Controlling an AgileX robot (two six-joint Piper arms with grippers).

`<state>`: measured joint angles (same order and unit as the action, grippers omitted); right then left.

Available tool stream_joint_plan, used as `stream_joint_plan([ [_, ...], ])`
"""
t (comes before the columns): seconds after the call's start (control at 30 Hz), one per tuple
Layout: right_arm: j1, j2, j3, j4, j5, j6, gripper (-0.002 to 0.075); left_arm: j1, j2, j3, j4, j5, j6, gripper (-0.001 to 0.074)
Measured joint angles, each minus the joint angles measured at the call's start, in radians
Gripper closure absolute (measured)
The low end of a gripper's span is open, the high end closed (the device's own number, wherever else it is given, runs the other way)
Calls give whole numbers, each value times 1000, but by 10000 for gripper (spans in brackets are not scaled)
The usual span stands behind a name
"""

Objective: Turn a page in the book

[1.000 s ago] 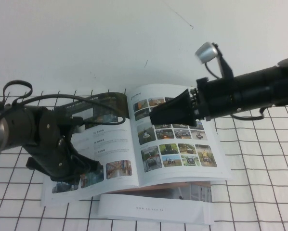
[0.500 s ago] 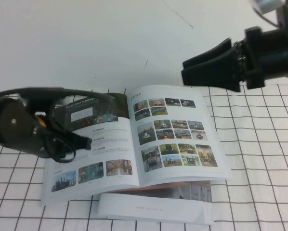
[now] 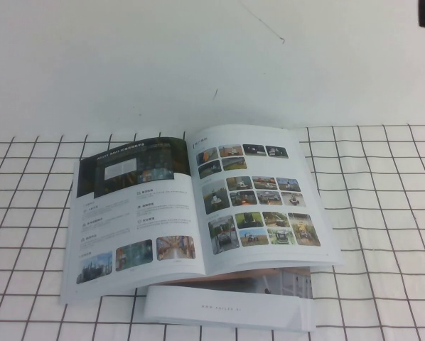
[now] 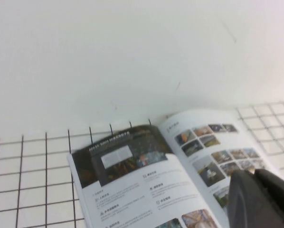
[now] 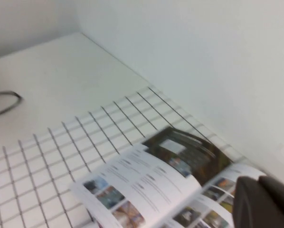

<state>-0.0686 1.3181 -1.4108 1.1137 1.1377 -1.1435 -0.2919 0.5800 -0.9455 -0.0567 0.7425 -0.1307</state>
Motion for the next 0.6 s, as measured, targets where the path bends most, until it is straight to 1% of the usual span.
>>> stream_joint_plan([
  [0.13,-2,-89,21,-131,-55,74,726,0,-204,0,57,119,-85,737],
  [0.33,-2,-274,112,-250,-182,134,726,0,-353,2,104,258,-149,737],
  [0.47,-2,-430,220,-295,-314,155,727,0,-359,32,77,274,-160,737],
  [0.6,-2,-611,388,-300,-427,150,727,0,-357,121,33,218,-168,737],
])
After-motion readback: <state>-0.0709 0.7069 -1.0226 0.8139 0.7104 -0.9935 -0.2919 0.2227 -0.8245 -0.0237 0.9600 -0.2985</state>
